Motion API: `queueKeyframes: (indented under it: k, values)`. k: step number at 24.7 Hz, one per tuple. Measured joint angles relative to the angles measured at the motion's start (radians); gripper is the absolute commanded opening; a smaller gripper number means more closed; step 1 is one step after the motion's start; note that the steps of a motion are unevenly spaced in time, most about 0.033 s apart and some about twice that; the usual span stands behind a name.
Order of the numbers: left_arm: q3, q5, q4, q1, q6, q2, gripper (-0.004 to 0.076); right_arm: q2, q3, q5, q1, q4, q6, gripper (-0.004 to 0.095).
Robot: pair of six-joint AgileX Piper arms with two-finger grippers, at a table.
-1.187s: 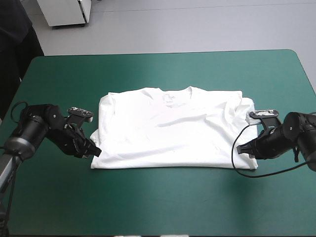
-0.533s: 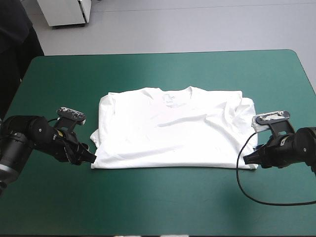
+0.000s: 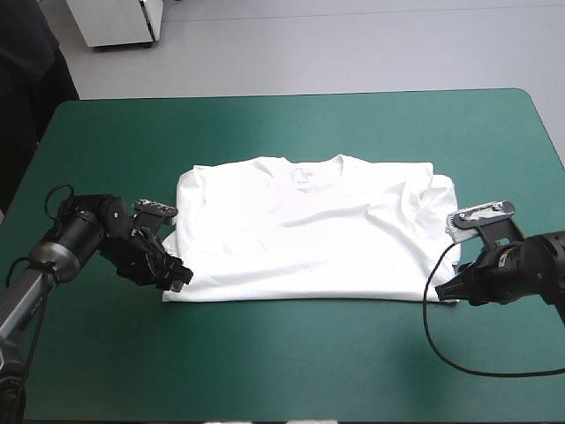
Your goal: Fold the cloth
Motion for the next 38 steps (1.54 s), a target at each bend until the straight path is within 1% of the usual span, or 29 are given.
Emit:
queueKeyframes:
  k: [7,9,10,11,12,13,14,16,19,22,30,38]
  values:
    - [0.081,-0.1,-0.03,-0.001,0.007,0.115,0.045,0.0,0.0,-0.008,0.001,-0.001,0.004,0.0419]
    - [0.084,-0.104,-0.043,-0.001,0.027,0.119,0.0417,0.0,0.0,-0.019,0.001,-0.007,0.007,0.0419]
    - [0.084,-0.106,-0.044,0.0,0.032,0.121,0.0363,0.0,0.0,-0.025,0.001,-0.014,0.008,0.0419]
    - [0.083,-0.108,-0.044,0.0,0.034,0.127,0.033,0.0,0.0,-0.033,0.001,-0.024,0.013,0.0419]
    - [0.082,-0.108,-0.043,0.0,0.034,0.133,0.0258,0.0,0.0,-0.037,0.001,-0.034,0.019,0.0419]
    - [0.078,-0.11,-0.036,-0.001,0.034,0.143,0.023,0.005,0.0,-0.038,0.001,-0.054,0.034,0.0419]
    - [0.078,-0.111,-0.034,-0.002,0.034,0.149,0.0165,0.011,0.0,-0.038,0.001,-0.069,0.043,0.0419]
    - [0.069,-0.116,-0.024,-0.013,0.036,0.163,0.0091,0.041,0.0,-0.037,0.001,-0.102,0.068,0.0419]
    - [0.063,-0.124,-0.021,-0.026,0.053,0.173,-0.0021,0.083,0.0,-0.047,0.001,-0.117,0.086,0.0419]
    - [0.06,-0.131,-0.034,-0.039,0.085,0.176,-0.0022,0.136,0.0,-0.059,0.001,-0.119,0.096,0.0419]
    - [0.06,-0.141,-0.088,-0.051,0.105,0.181,-0.0022,0.293,0.0,-0.085,0.001,-0.114,0.105,0.0421]
    - [0.06,-0.142,-0.111,-0.051,0.127,0.181,-0.0022,0.414,0.0,-0.122,0.001,-0.056,0.102,0.0421]
